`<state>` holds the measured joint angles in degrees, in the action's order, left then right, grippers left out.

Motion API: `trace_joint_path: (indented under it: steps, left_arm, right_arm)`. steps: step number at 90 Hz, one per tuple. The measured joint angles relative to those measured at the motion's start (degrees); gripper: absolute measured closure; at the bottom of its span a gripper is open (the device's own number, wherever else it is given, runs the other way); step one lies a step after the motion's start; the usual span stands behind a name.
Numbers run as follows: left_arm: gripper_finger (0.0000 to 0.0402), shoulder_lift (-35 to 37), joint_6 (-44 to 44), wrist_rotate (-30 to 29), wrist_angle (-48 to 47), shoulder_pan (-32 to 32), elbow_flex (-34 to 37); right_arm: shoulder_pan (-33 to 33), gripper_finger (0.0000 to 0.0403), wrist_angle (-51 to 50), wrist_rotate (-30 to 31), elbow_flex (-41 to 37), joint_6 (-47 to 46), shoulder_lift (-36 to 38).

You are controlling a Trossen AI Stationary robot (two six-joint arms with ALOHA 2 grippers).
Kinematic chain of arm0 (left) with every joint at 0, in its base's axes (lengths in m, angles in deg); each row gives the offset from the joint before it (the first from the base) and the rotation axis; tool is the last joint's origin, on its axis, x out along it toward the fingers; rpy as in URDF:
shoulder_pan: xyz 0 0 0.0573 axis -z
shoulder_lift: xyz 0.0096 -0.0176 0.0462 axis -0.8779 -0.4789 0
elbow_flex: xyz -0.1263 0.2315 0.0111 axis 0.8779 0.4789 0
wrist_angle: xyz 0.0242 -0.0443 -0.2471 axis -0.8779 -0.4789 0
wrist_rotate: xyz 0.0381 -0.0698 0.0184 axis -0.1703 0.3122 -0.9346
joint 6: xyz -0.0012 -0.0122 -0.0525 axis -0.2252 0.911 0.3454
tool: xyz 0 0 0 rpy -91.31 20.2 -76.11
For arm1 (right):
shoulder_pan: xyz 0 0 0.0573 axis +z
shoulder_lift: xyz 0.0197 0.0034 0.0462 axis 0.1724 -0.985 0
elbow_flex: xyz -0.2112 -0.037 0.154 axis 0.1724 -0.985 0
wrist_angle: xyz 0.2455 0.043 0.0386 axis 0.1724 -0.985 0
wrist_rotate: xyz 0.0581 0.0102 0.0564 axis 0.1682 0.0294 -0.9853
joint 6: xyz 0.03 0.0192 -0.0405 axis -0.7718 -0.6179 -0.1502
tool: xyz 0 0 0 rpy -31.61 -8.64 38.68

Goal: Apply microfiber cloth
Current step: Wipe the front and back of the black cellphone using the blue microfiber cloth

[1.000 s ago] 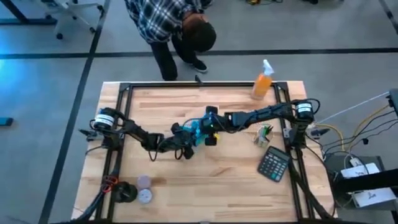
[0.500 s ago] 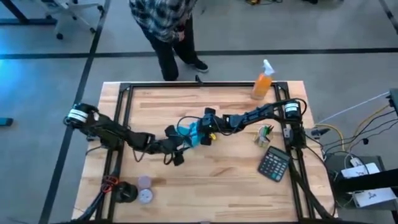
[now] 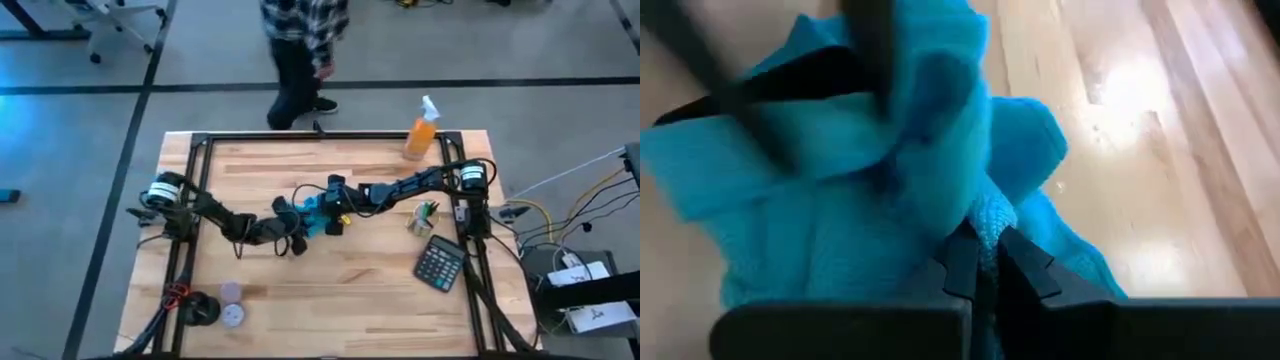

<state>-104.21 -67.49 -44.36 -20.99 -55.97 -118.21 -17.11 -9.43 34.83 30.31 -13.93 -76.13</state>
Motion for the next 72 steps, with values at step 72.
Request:
trace_joint_path:
  steps: [72]
  left_arm:
    - [0.0272, -1.2, 1.8, -0.1, 1.1, -0.6, 1.6]
  right_arm:
    - [-0.7, 0.0403, 11.4, 4.8, -4.1, -3.5, -1.6]
